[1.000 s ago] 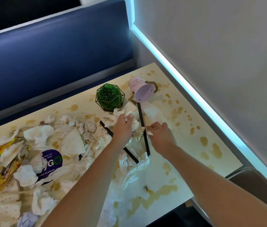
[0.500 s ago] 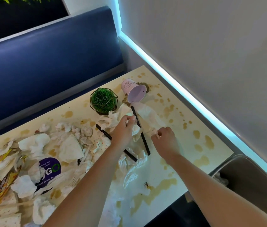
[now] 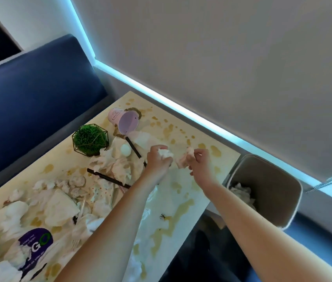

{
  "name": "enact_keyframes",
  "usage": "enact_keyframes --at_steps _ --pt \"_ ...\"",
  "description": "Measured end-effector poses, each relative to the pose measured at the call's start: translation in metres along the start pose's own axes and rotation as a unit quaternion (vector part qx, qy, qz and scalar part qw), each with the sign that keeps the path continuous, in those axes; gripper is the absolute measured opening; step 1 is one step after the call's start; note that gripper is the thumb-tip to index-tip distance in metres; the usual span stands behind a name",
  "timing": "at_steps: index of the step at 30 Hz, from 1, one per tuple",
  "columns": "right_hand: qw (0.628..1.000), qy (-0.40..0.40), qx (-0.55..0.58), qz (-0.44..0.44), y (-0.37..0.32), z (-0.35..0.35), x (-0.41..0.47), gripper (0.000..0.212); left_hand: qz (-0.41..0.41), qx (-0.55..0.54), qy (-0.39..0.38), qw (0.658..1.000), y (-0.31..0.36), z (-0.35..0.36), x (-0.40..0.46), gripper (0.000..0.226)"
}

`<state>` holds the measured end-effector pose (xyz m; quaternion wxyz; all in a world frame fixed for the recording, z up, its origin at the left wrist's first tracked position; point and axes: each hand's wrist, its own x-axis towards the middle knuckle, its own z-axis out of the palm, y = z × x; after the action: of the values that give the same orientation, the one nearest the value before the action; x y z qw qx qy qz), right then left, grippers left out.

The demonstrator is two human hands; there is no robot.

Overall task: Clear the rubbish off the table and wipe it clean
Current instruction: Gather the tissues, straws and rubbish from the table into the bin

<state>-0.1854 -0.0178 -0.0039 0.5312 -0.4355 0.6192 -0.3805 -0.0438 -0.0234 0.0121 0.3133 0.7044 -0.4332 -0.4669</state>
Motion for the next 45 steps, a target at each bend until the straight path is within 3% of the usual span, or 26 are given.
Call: enact_keyframes --at_steps 3,7,16,21,24,27,35,45 --pt "0.999 0.047 0.007 -0.004 0.002 -0.027 -0.010 0.010 0.031 -0.007 -0.053 0.998 0.008 0.025 -0.010 0.037" --pt "0.993 0.120 -0.024 0.004 0.014 -0.073 -0.020 0.013 0.062 0.060 -0.090 0.992 0.023 0.063 -0.022 0.052" --pt "0.965 0.255 -0.043 0.047 0.039 -0.175 -0.040 0.018 0.089 0.194 -0.143 0.966 0.045 0.169 -0.041 0.052" --pt "0.953 0.278 -0.090 0.086 0.056 -0.210 -0.042 0.024 0.119 0.207 -0.126 0.963 0.041 0.208 -0.045 0.045" --pt "0.955 0.230 -0.142 0.124 0.070 -0.221 -0.041 0.025 0.103 0.228 -0.115 0.961 0.037 0.224 -0.044 0.058" --pt "0.960 0.141 -0.183 0.159 0.078 -0.224 -0.045 0.039 0.060 0.232 -0.145 0.960 0.032 0.233 -0.044 0.073" --pt "0.974 0.103 -0.163 0.118 0.059 -0.201 -0.043 0.030 0.089 0.169 -0.116 0.975 0.031 0.197 -0.048 0.030" --pt "0.990 0.032 -0.141 0.002 0.008 -0.102 -0.047 0.022 0.081 0.073 0.024 0.994 0.004 0.085 -0.054 0.012"
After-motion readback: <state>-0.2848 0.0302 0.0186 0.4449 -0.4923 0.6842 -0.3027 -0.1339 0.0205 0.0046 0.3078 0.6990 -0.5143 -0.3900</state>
